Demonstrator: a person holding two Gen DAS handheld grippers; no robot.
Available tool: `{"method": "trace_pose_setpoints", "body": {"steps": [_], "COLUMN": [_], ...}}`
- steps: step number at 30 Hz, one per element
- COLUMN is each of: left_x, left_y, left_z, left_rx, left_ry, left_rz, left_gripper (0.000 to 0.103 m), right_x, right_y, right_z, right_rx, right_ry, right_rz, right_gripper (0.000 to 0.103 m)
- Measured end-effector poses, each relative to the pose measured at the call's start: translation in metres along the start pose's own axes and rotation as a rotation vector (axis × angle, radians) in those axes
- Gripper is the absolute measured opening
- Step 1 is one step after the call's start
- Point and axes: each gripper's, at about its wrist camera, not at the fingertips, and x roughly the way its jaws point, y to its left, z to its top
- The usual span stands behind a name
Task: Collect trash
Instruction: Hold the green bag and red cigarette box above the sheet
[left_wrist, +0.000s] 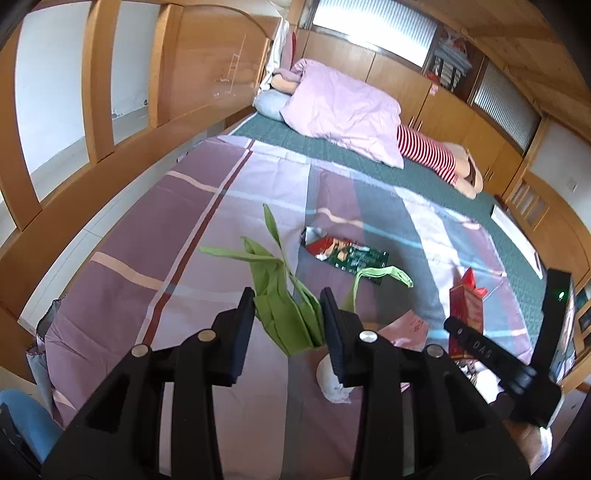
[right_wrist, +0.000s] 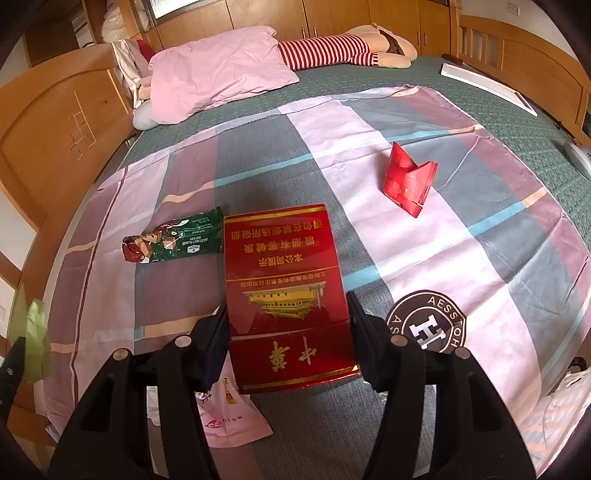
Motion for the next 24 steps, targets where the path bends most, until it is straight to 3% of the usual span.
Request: {"method": "trace_pose_setpoints", "body": {"steps": [4, 24], "left_x": [0.0084, 0.0111], "left_y": [0.0016, -0.0018], "left_z": [-0.0025, -0.0074], "left_rx": [-0.006, 0.011], "left_ry": [0.045, 0.063], "left_rz": [0.000, 0.001], "left_gripper": [0.037, 0.037], "right_x": [0.0011, 0.0055], "right_y": [0.0001, 0.0032], "right_z": [0.0000, -0.0022], "right_rx": [-0.001, -0.005], "right_ry": [0.004, 0.025], "right_rz": [-0.001, 0.005], "right_gripper": [0.058, 0.058]}}
